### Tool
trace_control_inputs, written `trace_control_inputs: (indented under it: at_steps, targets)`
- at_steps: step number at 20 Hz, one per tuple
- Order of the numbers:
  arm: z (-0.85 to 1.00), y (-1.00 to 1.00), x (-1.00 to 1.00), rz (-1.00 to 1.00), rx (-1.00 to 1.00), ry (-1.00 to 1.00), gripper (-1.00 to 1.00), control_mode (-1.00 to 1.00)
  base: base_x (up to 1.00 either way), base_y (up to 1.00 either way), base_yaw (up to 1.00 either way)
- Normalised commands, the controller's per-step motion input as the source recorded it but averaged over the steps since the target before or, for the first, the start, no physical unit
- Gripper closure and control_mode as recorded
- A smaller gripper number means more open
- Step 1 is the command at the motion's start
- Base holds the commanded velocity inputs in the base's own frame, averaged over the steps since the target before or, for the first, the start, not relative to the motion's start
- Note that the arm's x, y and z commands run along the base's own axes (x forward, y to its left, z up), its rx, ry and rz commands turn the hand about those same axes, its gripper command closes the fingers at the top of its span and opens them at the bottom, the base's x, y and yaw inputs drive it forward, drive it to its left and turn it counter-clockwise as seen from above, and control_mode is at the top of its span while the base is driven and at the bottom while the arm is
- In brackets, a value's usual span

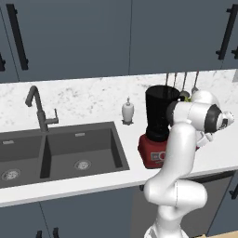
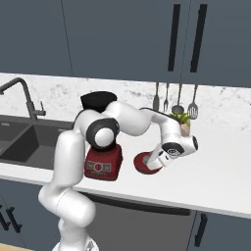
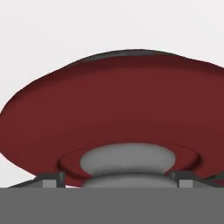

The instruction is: Close the lid blender by securely placing the lid on top.

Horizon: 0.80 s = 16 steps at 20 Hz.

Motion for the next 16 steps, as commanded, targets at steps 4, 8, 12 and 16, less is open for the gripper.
trace_control_inputs:
  at_steps: [4,8,12,16]
  targets:
    - [-0.65,0.00,-0.03,0.00,0.00,0.00,1.00,-1.00,0.00,0.00,0.00]
    - [-0.19,0.00,-0.23,-0.01,0.00,-0.02,1.00,-1.00,0.00,0.00,0.00]
    - [0.32,-0.03,-0.18,-0.09,0.00,-0.03,1.00,-1.00,0.00,0.00,0.00]
    - [0.81,-0.11,0.00,-0.07,0.00,-0.09,1.00,-1.00,0.00,0.00,0.00]
